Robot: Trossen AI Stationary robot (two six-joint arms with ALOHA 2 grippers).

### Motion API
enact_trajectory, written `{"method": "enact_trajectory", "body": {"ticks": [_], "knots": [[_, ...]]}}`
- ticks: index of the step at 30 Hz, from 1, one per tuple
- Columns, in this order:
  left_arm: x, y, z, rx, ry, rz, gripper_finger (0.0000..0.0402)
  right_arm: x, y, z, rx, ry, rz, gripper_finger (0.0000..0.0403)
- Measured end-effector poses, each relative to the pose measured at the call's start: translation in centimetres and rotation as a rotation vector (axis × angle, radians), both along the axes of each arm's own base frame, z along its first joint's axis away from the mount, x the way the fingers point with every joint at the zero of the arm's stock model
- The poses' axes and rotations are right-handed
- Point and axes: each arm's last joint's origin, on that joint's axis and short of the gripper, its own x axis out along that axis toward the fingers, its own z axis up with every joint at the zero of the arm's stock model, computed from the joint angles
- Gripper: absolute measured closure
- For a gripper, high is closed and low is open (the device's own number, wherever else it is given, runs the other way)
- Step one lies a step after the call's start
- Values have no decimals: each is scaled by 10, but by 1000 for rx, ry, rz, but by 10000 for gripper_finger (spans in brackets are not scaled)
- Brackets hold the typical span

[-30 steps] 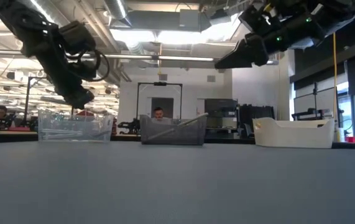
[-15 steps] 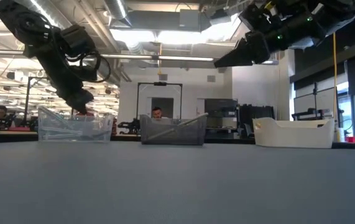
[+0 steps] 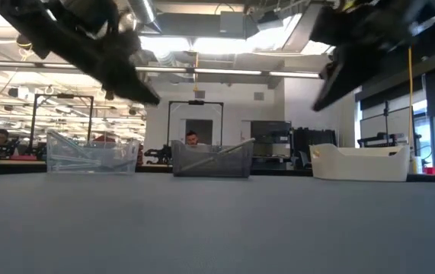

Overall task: Sort silverware by color (type)
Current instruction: Put the green patterned spoon into the transparent bin

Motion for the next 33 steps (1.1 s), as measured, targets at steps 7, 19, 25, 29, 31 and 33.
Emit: {"method": "enact_trajectory", "body": {"ticks": [7,19,25,29,31,33], "knots": [[13,-45,11,9,-130,-242,292,-19,49,3,94,120,73,228],[12,-94,16,-28,-199,-284,292,-52,124,10,282,131,-6,228],[11,-121,6,-70,-170,-293,292,-63,167,-9,326,250,-88,228],[11,-132,0,-110,-151,-294,292,-71,188,-26,368,382,-182,228],[11,-137,-3,-138,-146,-300,292,-76,196,-36,380,441,-228,228],[11,-141,-5,-167,-139,-301,292,-82,204,-46,382,496,-272,228]]}}
